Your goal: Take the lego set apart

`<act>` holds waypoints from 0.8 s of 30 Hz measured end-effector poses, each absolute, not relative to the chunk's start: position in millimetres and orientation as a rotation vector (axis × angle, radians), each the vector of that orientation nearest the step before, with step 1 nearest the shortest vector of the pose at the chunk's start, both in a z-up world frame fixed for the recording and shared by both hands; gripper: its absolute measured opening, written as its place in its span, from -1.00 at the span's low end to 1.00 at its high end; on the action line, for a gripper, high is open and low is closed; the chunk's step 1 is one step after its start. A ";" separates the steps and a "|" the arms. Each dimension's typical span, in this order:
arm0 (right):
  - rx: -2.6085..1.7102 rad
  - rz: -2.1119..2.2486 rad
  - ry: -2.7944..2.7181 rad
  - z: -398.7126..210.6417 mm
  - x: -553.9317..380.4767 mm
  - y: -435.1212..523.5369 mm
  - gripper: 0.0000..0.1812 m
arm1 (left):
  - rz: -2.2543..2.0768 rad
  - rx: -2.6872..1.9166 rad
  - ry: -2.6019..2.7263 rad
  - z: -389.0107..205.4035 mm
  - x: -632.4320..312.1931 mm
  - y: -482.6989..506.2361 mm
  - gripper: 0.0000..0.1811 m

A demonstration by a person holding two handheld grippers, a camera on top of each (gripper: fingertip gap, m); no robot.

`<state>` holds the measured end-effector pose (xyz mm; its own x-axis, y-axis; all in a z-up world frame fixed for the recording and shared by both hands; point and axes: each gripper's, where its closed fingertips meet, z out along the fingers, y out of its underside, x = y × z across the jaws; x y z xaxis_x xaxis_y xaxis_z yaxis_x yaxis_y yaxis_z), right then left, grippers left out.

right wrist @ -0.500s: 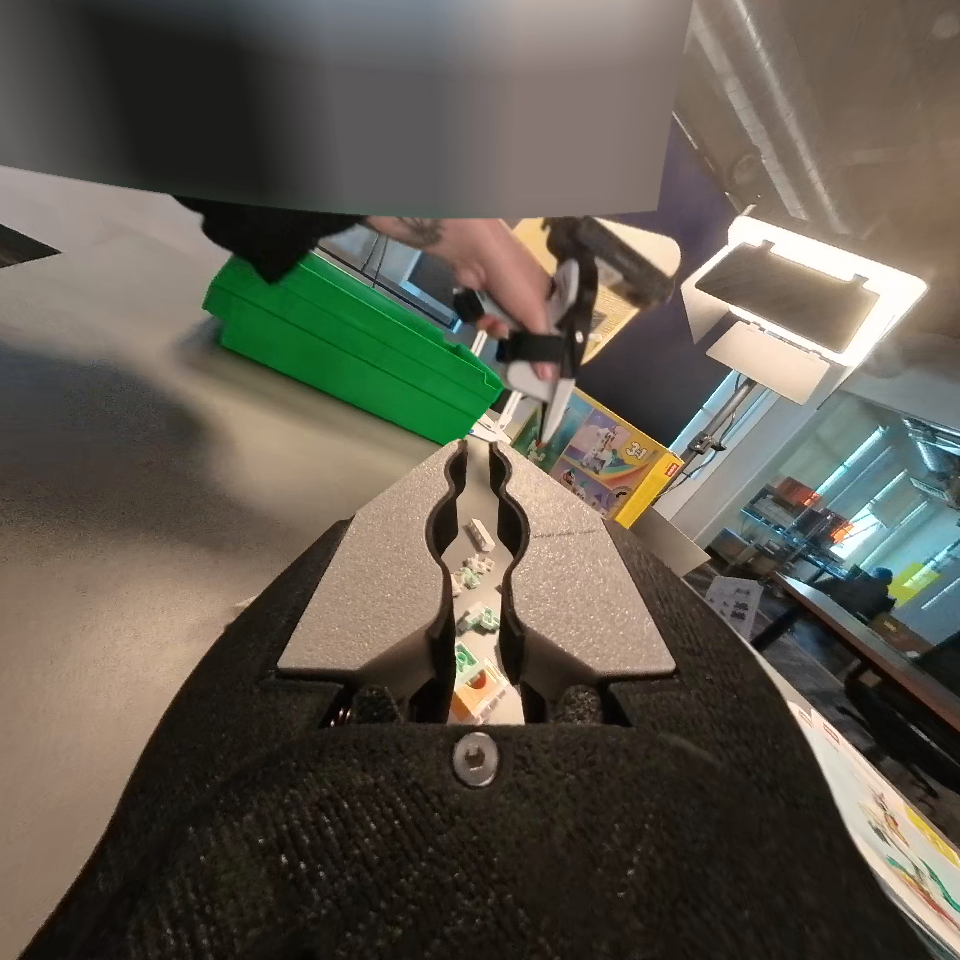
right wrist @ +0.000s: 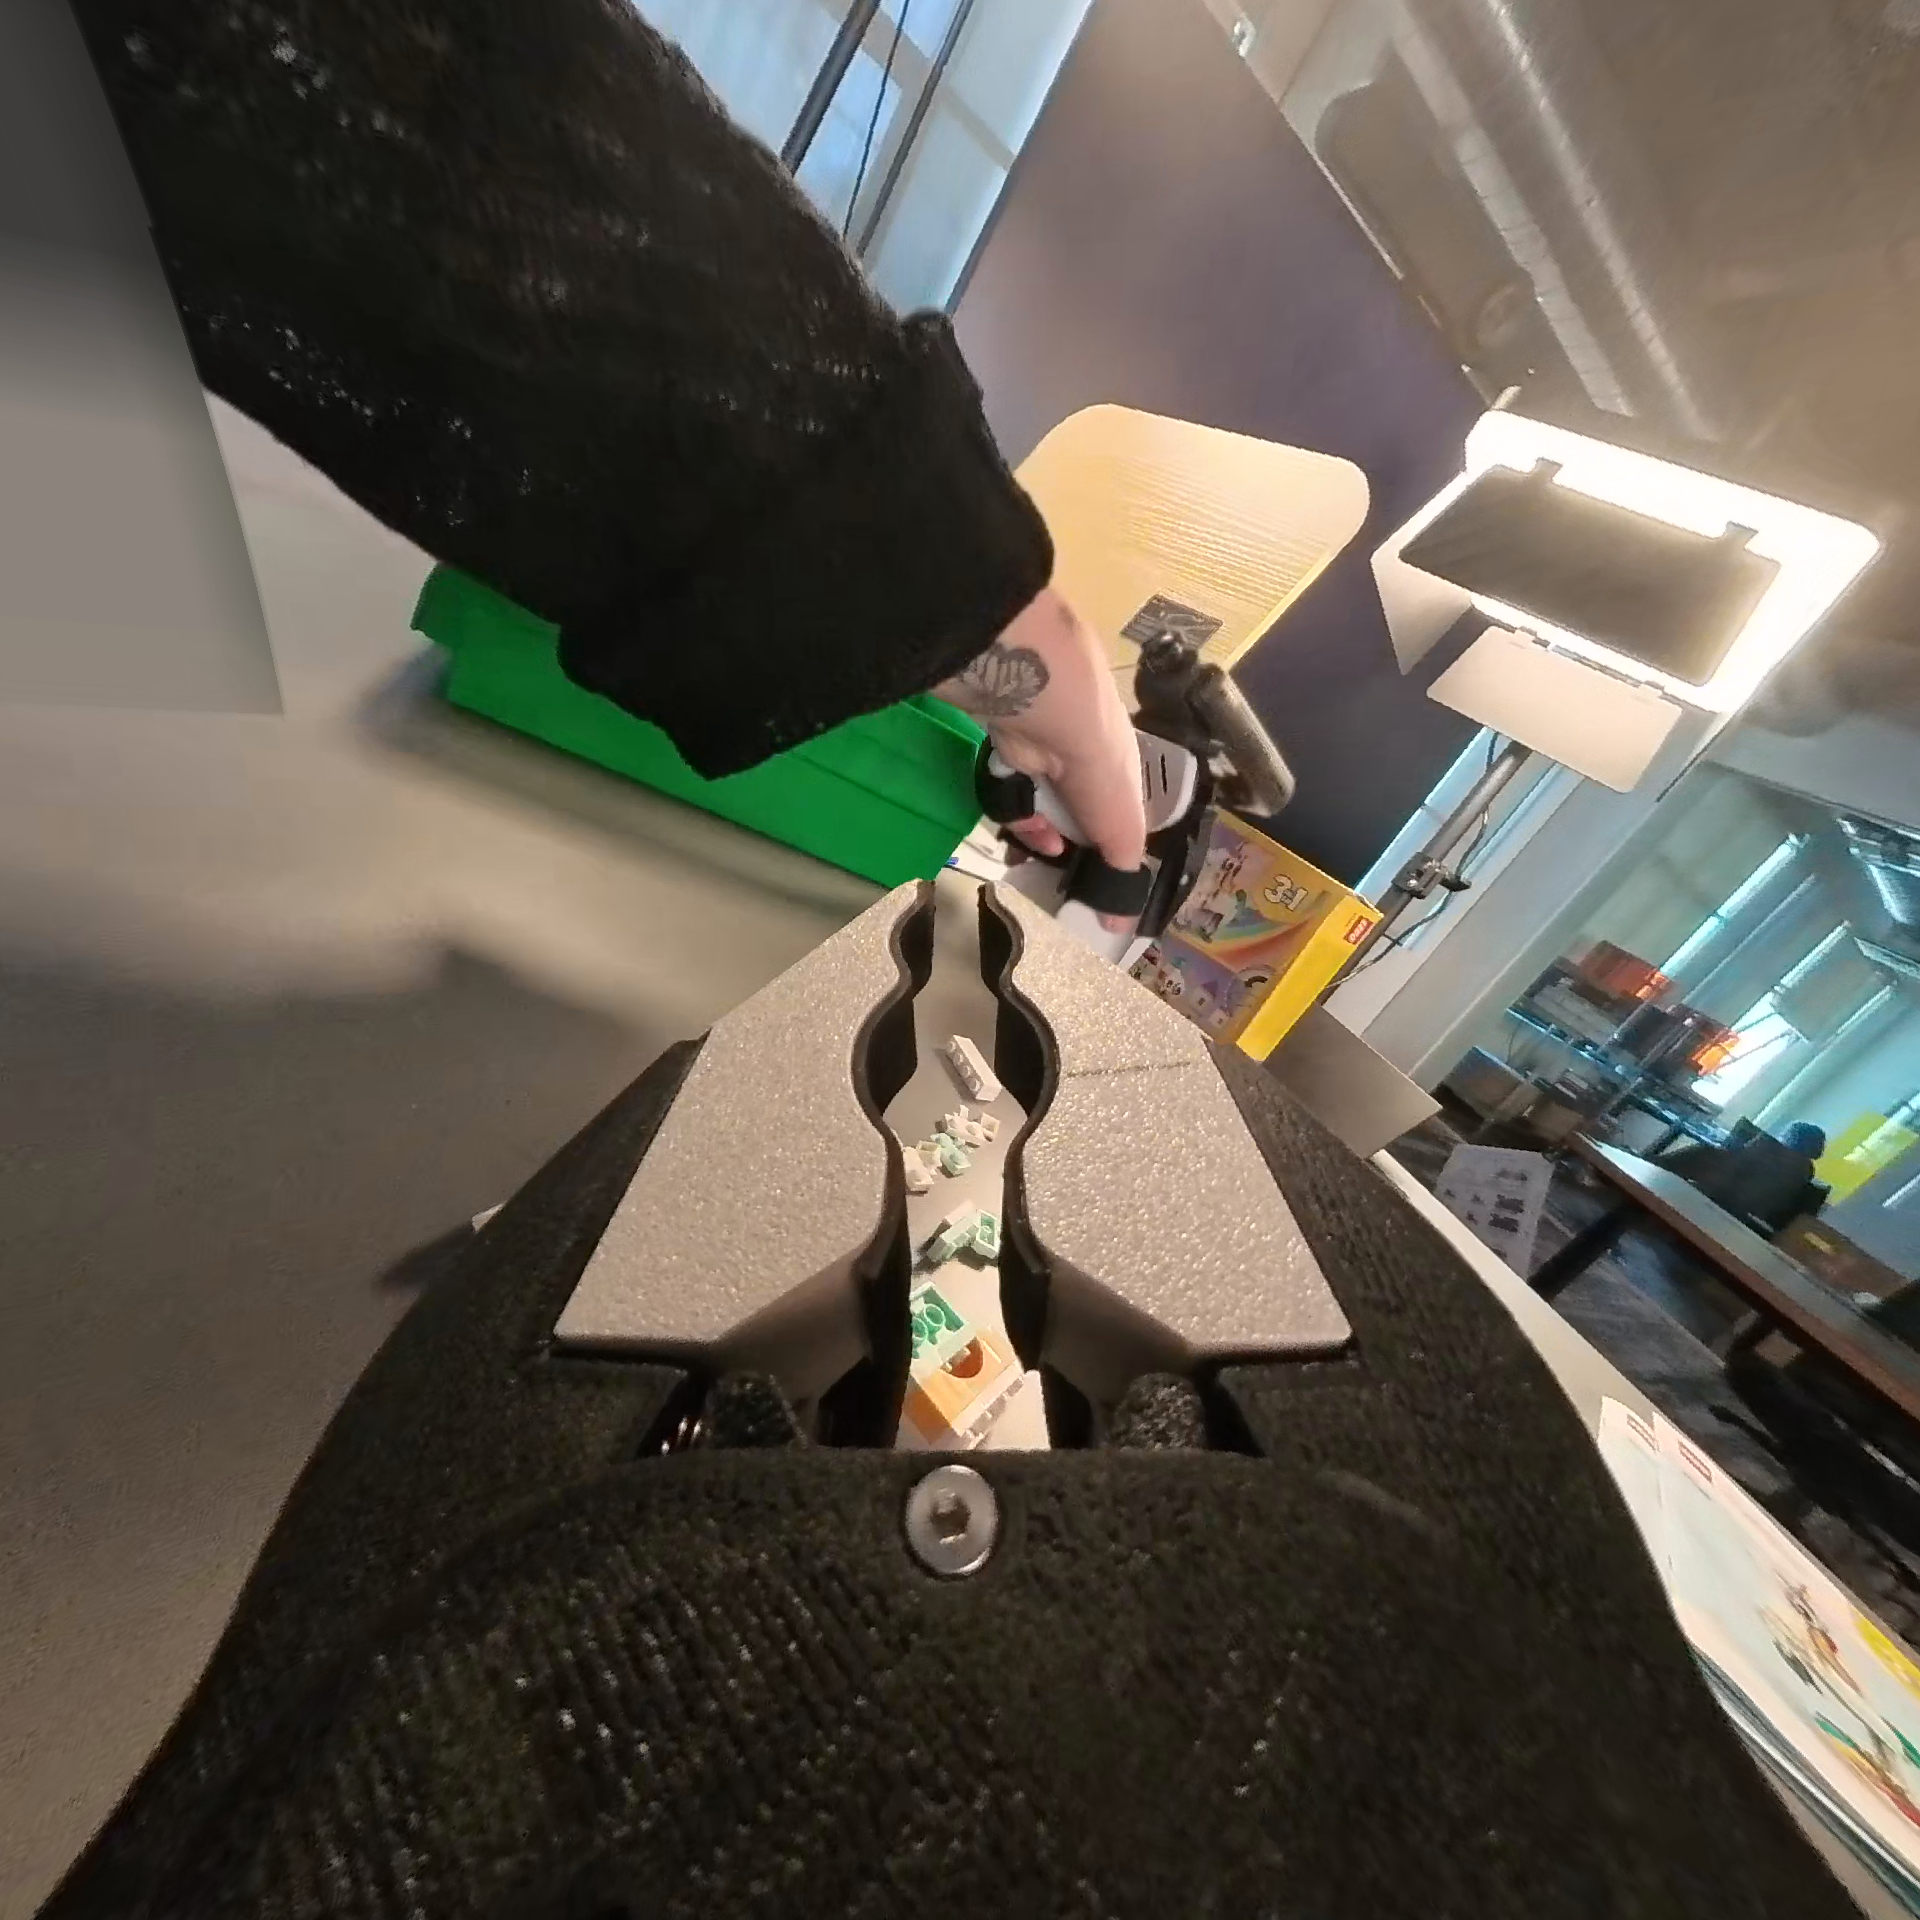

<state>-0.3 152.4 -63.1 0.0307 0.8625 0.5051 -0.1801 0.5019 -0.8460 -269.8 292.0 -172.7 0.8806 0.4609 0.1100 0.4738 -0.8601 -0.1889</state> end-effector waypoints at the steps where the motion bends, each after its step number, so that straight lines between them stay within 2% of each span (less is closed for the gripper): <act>1: -0.679 0.906 -1.295 -63.2 -0.4 152.4 -0.93 | -0.055 -2.842 -0.678 -173.1 -270.5 292.8 -0.67; 3: -0.678 0.905 -1.298 -63.5 -0.5 152.2 -0.93 | 0.034 -2.867 -0.600 -175.2 -272.5 289.8 -0.92; 9: -0.683 0.908 -1.287 -62.3 1.3 153.8 -0.94 | 0.060 -2.904 -0.276 -161.8 -250.9 279.5 -0.92; 13: -0.684 0.915 -1.277 -60.8 2.3 154.4 -0.94 | 0.137 -2.781 -0.019 -102.8 -236.8 244.2 -0.93; 18: -0.681 0.907 -1.277 -60.5 1.1 154.3 -0.94 | 0.485 -2.709 -0.067 -41.7 -287.5 146.1 -0.92; 21: -0.679 0.903 -1.281 -61.0 -0.3 153.7 -0.94 | 0.456 -2.758 -0.263 -43.6 -319.0 92.2 -0.92; 24: -0.673 0.895 -1.284 -61.3 0.0 152.9 -0.94 | 0.339 -2.782 -0.394 -70.3 -338.6 60.2 -0.92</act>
